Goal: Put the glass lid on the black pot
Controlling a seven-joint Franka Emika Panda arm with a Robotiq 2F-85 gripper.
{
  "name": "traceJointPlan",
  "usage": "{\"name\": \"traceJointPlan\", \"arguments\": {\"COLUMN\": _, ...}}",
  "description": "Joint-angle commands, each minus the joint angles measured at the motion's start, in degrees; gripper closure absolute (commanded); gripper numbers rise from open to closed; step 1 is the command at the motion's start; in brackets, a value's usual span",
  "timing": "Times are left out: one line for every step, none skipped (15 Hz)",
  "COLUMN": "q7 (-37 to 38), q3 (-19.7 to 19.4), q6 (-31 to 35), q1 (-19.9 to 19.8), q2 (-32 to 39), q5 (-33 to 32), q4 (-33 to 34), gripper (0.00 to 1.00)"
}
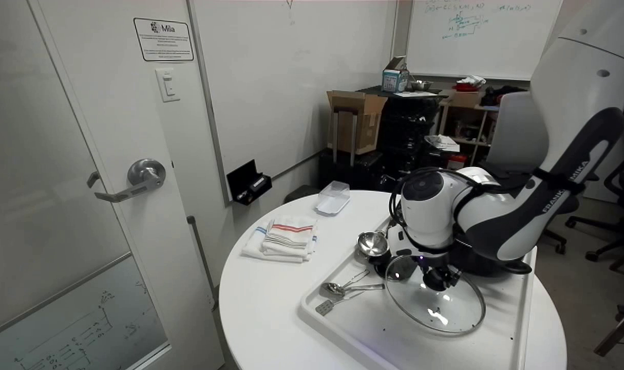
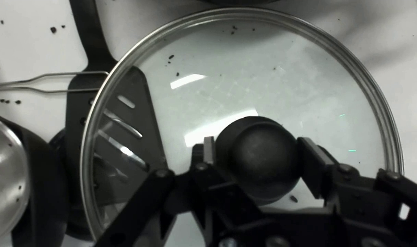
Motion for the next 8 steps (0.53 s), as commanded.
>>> {"name": "traceJointPlan", "arguments": {"q7": 0.4, "q3": -0.7, "q6": 1.7, "q1": 0.2, "q2": 0.0, "q5": -2.2, "q4": 0.2, "gripper": 0.66}}
{"name": "traceJointPlan", "arguments": {"q7": 0.5, "q3": -0.7, "q6": 1.8, "q1": 0.2, "q2": -0.2, "q5": -2.4, "q4": 0.0, "gripper": 0.67}}
{"name": "traceJointPlan", "arguments": {"q7": 0.7, "q3": -0.8, "q6": 1.8, "q1": 0.2, "q2": -0.6, "q5": -2.7, "q4": -0.3, "gripper": 0.71}}
{"name": "traceJointPlan", "arguments": {"q7": 0.9, "q3": -0.8, "q6": 1.9, "q1": 0.2, "q2": -1.0, "q5": -3.0, "q4": -0.7, "gripper": 0.72}}
{"name": "traceJointPlan", "arguments": {"q7": 0.9, "q3": -0.7, "q6": 1.8, "q1": 0.1, "q2": -1.9, "q5": -3.2, "q4": -1.6, "gripper": 0.73}}
{"name": "traceJointPlan", "arguments": {"q7": 1.3, "q3": -0.7, "q6": 2.0, "q1": 0.1, "q2": -2.8, "q5": -3.5, "q4": -2.5, "gripper": 0.74}}
{"name": "traceJointPlan", "arguments": {"q7": 1.4, "q3": -0.6, "q6": 2.1, "q1": 0.1, "q2": -3.5, "q5": -3.8, "q4": -3.4, "gripper": 0.74}}
{"name": "traceJointPlan", "arguments": {"q7": 1.1, "q3": -0.4, "q6": 2.1, "q1": 0.0, "q2": -4.4, "q5": -3.9, "q4": -4.1, "gripper": 0.74}}
